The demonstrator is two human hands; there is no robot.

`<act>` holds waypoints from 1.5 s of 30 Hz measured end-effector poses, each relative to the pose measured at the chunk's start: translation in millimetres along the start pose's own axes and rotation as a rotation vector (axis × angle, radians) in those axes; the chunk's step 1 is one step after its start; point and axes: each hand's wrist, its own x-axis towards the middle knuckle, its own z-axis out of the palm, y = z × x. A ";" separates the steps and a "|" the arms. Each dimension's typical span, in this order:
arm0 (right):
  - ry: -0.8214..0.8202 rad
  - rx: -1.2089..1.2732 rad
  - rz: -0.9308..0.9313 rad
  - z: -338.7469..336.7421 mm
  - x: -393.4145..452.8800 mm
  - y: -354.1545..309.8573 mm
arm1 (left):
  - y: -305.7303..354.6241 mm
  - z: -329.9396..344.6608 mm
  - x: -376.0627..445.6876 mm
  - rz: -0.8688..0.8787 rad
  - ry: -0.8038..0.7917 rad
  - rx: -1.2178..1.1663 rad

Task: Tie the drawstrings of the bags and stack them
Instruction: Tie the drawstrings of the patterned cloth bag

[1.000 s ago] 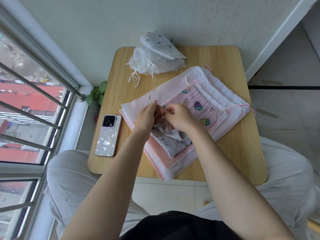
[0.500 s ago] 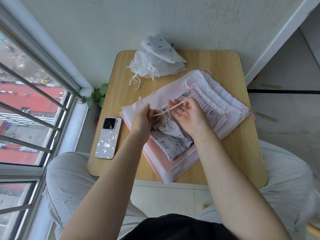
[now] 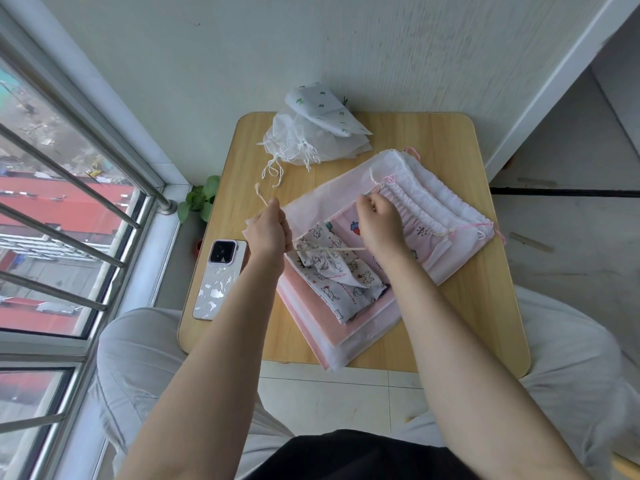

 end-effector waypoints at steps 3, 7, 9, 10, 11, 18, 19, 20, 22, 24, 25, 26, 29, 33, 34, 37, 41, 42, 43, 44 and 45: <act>-0.009 -0.127 -0.064 5.2 -4.3 0.4 | -2.6 1.1 -1.5 0.126 0.049 0.158; -0.043 -0.196 -0.078 4.3 -5.0 0.5 | -6.3 1.7 -2.6 0.217 -0.001 0.260; -0.152 -0.258 -0.070 1.4 -3.5 -2.4 | 0.2 1.5 -2.3 0.236 -0.015 0.269; -0.221 -0.307 -0.068 -0.1 -2.5 -3.8 | 5.3 1.0 -1.6 0.237 -0.009 0.254; -0.284 -0.359 -0.067 -2.0 -2.1 -4.5 | 9.7 0.3 0.5 0.235 0.003 0.230; -0.573 -0.522 -0.033 -3.9 -5.4 -10.0 | 8.7 -12.7 7.8 0.416 0.109 0.823; -0.577 -0.518 -0.045 -2.7 -5.9 -9.5 | 6.9 -15.2 6.5 0.486 0.065 0.955; -0.565 -0.506 -0.058 -1.0 -6.4 -9.1 | 7.5 -15.7 2.8 0.521 -0.034 1.015; -0.507 -0.449 -0.083 1.6 -7.9 -9.5 | 10.3 -13.7 -6.5 0.462 -0.261 1.055; -0.456 -0.414 -0.100 2.1 -9.4 -10.3 | 9.3 -12.6 -14.2 0.394 -0.384 1.089; -0.446 -0.409 -0.094 1.7 -10.9 -10.8 | 7.0 -12.0 -15.7 0.397 -0.394 1.103; -0.444 -0.407 -0.079 1.4 -12.3 -11.7 | 4.7 -11.2 -16.3 0.427 -0.380 1.124; -0.412 -0.401 -0.049 0.2 -11.6 -8.8 | 0.5 -8.2 -15.1 0.540 -0.290 1.186; -0.396 -0.405 -0.066 -2.3 -11.3 -5.8 | 3.8 -6.2 -11.0 0.544 -0.285 1.269; -0.397 -0.406 -0.075 -2.3 -12.0 -4.6 | 6.0 -6.9 -10.9 0.510 -0.308 1.284; -0.388 -0.435 -0.092 -2.9 -12.5 -2.6 | 15.5 -3.8 -11.9 0.439 -0.382 1.353; -0.392 -0.424 -0.086 -0.1 -11.0 -0.8 | 25.2 3.5 -24.8 0.268 -0.489 1.021; -0.394 -0.424 -0.082 0.3 -9.8 -0.1 | 25.7 4.6 -28.1 0.196 -0.526 0.874; -0.392 -0.427 -0.080 0.4 -9.2 0.6 | 24.9 4.3 -30.7 0.134 -0.557 0.749; -0.384 -0.430 -0.082 -0.1 -8.7 1.0 | 22.6 3.5 -31.9 0.098 -0.580 0.652; -0.373 -0.432 -0.085 -1.1 -8.2 1.1 | 18.8 2.5 -31.7 0.078 -0.591 0.579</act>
